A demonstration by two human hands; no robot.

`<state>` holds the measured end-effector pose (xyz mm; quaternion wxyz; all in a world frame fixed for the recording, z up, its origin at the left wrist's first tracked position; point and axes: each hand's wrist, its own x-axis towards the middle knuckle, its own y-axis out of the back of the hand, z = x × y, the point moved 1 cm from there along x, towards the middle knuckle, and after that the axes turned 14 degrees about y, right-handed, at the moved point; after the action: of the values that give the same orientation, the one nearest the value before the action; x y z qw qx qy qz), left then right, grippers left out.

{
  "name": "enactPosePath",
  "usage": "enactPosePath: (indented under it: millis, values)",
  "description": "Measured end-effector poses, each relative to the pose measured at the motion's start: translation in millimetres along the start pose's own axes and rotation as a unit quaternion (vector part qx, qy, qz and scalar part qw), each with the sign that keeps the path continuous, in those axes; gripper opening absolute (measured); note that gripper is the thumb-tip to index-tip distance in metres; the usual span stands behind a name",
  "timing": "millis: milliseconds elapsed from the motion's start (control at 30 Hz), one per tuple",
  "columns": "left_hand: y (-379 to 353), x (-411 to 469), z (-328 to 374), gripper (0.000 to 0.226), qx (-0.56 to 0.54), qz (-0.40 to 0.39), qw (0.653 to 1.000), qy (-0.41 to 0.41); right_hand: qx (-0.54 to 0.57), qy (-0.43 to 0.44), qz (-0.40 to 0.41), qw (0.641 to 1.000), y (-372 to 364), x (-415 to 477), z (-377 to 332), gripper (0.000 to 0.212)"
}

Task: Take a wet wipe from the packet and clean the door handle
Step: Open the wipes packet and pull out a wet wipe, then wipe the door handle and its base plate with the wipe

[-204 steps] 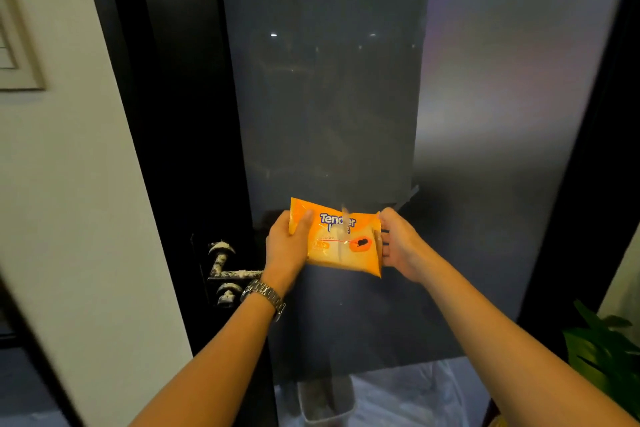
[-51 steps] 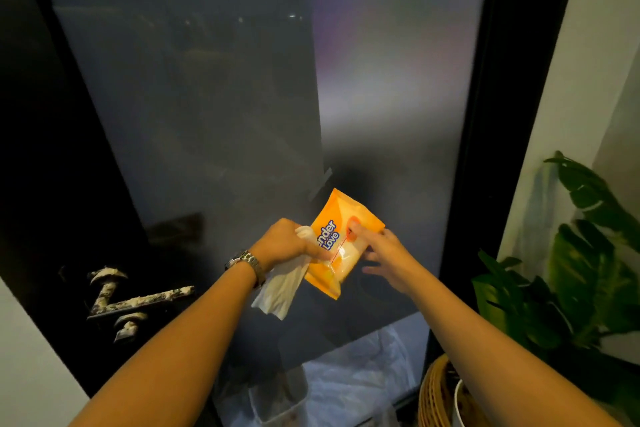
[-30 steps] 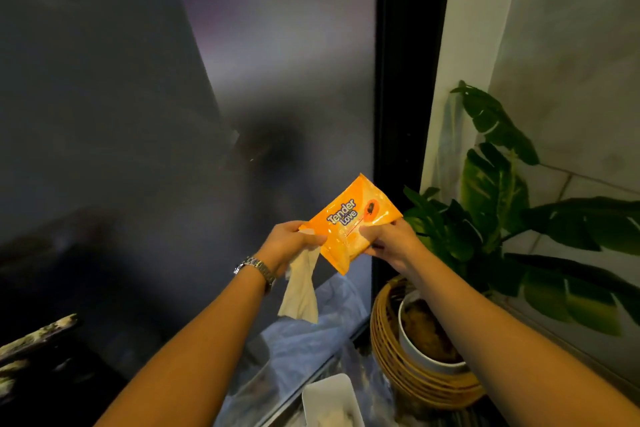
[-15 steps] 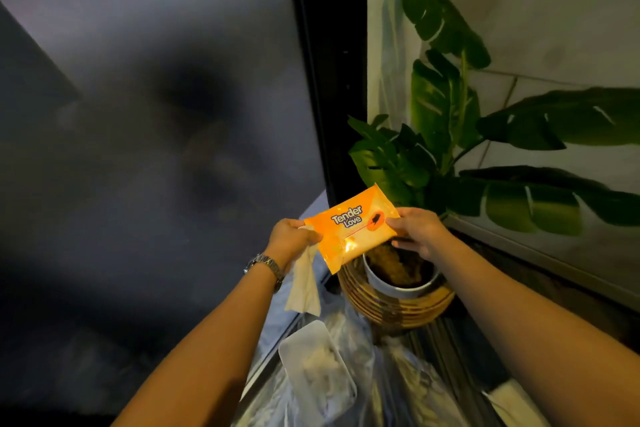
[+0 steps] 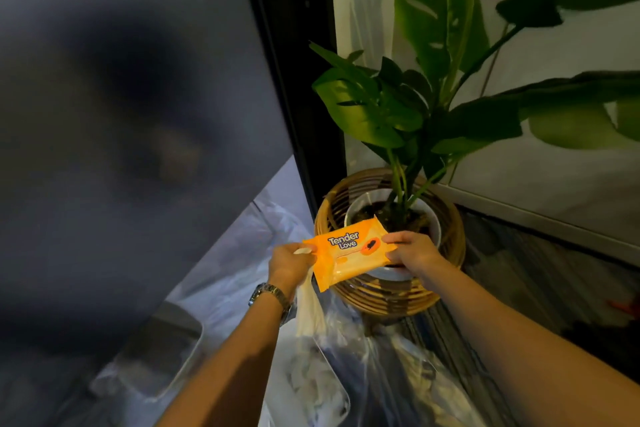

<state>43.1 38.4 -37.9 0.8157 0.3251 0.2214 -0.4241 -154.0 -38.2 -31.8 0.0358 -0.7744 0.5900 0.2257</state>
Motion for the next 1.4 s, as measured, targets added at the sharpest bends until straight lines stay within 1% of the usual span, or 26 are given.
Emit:
enactPosePath:
  millis: [67, 167, 267, 333, 400, 433, 500, 533, 600, 633, 667, 733, 767, 800, 867, 933, 967, 1000, 1067, 1133, 1200, 1333, 1400]
  values:
    - [-6, 19, -10, 0.016, 0.017, 0.007, 1.000, 0.001, 0.007, -0.011, -0.011, 1.000, -7, 11, 19, 0.036]
    - [-14, 45, -23, 0.027, 0.030, 0.009, 1.000, 0.001, 0.011, -0.005, -0.028, 1.000, -16, 28, 46, 0.052]
    - [-23, 62, -32, 0.037, 0.065, -0.007, 0.998, -0.005, -0.015, 0.013, -0.041, 0.999, -26, 43, 68, 0.059]
    - [-30, 68, -39, 0.045, 0.089, -0.030, 0.995, -0.017, -0.082, 0.033, -0.077, 0.993, -33, 48, 77, 0.055]
    - [-36, 68, -47, 0.047, 0.095, -0.039, 0.994, -0.036, -0.196, 0.054, -0.132, 0.970, -41, 48, 83, 0.057]
    - [-38, 65, -50, 0.046, 0.097, -0.033, 0.994, -0.044, -0.254, 0.070, -0.155, 0.952, -44, 47, 86, 0.063]
    - [-38, 61, -51, 0.041, 0.100, -0.001, 0.994, -0.047, -0.312, 0.104, -0.168, 0.929, -49, 45, 92, 0.070]
    - [-35, 58, -48, 0.037, 0.095, 0.023, 0.994, -0.042, -0.327, 0.117, -0.166, 0.923, -50, 44, 93, 0.067]
    - [-25, 50, -39, 0.024, 0.105, 0.061, 0.992, -0.025, -0.358, 0.137, -0.155, 0.911, -47, 41, 85, 0.049]
    - [-17, 46, -32, 0.016, 0.114, 0.068, 0.991, -0.021, -0.362, 0.133, -0.156, 0.909, -45, 37, 76, 0.039]
    - [-10, 42, -26, 0.012, 0.116, 0.071, 0.991, -0.019, -0.352, 0.116, -0.158, 0.915, -44, 30, 64, 0.031]
    - [10, 22, -6, 0.026, 0.095, 0.070, 0.993, -0.013, -0.311, 0.107, -0.153, 0.932, -41, 17, 33, 0.015]
    - [17, 11, 1, 0.031, 0.077, 0.057, 0.995, -0.011, -0.286, 0.108, -0.156, 0.939, -41, 12, 18, 0.007]
    - [25, -3, 13, 0.033, 0.057, 0.039, 0.998, -0.011, -0.263, 0.116, -0.170, 0.943, -41, 5, -2, 0.010]
    - [44, -35, 42, 0.043, 0.025, -0.008, 0.999, -0.020, -0.210, 0.145, -0.225, 0.940, -46, -15, -54, 0.021]
    - [67, -71, 72, 0.031, 0.003, -0.041, 0.998, -0.041, -0.156, 0.170, -0.282, 0.931, -56, -44, -112, 0.021]
    - [80, -87, 87, 0.032, -0.010, -0.052, 0.997, -0.047, -0.141, 0.181, -0.306, 0.924, -60, -57, -138, 0.019]
    - [93, -104, 101, 0.029, -0.021, -0.062, 0.997, -0.052, -0.130, 0.196, -0.325, 0.916, -64, -70, -164, 0.019]
    - [120, -139, 128, 0.016, -0.049, -0.076, 0.993, -0.075, -0.137, 0.218, -0.353, 0.900, -71, -93, -208, 0.023]
    - [149, -173, 150, 0.014, -0.074, -0.068, 0.990, -0.101, -0.160, 0.246, -0.361, 0.885, -76, -110, -245, 0.026]
    - [177, -201, 166, 0.020, -0.075, -0.035, 0.988, -0.130, -0.174, 0.272, -0.356, 0.877, -78, -124, -276, 0.025]
    - [223, -243, 181, 0.020, -0.099, 0.030, 0.980, -0.172, -0.162, 0.287, -0.370, 0.869, -80, -154, -325, 0.027]
    - [242, -262, 184, 0.021, -0.125, 0.072, 0.972, -0.185, -0.133, 0.290, -0.387, 0.865, -83, -167, -344, 0.021]
